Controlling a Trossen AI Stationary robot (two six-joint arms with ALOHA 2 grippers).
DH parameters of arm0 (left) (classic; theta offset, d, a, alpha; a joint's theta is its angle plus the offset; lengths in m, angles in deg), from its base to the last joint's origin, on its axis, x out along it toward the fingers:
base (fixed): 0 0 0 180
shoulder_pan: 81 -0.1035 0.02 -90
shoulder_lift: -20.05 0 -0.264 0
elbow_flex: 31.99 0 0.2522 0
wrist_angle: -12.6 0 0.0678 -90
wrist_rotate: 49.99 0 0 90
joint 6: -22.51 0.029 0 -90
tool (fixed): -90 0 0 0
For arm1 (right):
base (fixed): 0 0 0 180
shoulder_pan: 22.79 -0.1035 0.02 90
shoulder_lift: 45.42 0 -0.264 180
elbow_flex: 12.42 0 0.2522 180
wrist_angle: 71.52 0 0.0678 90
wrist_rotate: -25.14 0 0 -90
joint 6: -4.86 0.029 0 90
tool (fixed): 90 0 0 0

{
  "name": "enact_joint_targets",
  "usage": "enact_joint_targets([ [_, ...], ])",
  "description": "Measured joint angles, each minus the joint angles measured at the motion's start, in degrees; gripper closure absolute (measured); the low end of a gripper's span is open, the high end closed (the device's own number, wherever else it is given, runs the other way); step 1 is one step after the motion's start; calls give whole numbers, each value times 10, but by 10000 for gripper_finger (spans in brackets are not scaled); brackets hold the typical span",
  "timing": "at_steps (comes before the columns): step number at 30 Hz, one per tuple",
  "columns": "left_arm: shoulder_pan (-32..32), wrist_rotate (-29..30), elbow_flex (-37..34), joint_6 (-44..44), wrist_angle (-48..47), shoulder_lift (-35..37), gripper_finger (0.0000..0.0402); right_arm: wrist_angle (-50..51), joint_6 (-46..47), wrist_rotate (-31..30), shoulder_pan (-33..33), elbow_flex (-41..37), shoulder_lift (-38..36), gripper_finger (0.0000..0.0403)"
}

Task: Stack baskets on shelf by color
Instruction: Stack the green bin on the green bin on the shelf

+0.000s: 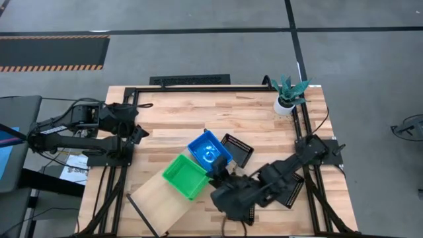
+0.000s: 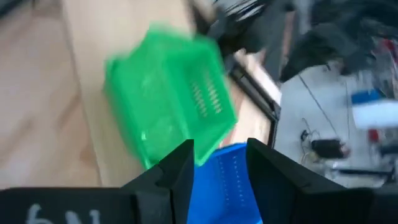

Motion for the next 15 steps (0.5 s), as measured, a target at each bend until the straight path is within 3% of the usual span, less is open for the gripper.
enact_joint_targets([
  [7,0,15,0,0,59,0,292,-53,290,-49,-16,-1,-18,258],
  [9,0,30,0,7,75,0,292,-56,331,-66,-20,-1,-9,270],
  [15,0,56,0,11,102,0,292,-88,379,-208,-46,-2,48,306],
])
